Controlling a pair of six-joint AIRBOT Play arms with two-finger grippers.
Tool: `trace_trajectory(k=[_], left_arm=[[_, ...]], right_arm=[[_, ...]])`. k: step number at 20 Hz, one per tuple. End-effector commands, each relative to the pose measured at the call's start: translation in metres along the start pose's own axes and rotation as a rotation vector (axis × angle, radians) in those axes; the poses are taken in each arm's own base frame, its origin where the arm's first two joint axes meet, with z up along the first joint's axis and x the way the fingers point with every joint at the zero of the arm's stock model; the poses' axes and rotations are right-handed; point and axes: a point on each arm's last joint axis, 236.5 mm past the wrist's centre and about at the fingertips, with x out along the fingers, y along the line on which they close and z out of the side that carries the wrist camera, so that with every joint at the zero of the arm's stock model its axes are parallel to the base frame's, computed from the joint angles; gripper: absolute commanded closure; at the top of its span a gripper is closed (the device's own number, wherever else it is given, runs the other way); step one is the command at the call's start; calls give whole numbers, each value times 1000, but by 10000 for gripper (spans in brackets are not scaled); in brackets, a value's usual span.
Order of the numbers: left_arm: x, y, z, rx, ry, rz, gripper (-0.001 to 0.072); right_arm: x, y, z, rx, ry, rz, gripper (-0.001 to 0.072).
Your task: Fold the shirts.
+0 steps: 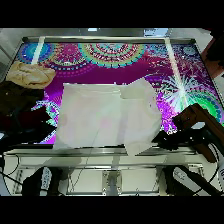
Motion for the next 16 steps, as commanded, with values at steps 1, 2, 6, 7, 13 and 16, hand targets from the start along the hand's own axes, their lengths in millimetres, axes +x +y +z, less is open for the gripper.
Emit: trace_trajectory(k=[1, 2, 6, 7, 13, 16], left_arm=[[1, -2, -2, -4, 5, -11, 273], [1, -2, -2, -4, 5, -11, 273], [1, -2, -2, -6, 5, -11, 273], [1, -2, -2, -17, 6, -12, 273], [-2, 32, -12, -224, 33, 139, 276], [-20, 88, -49, -245, 159, 402, 292]], right_arm=[[2, 5, 20, 25, -89, 25, 187], [2, 13, 24, 39, -107, 62, 189], [-1, 35, 25, 22, -111, 154, 471], [-1, 39, 22, -2, -98, 171, 628], [-7, 64, 19, -79, -101, 274, 687], [-12, 77, 24, -130, -133, 328, 687]])
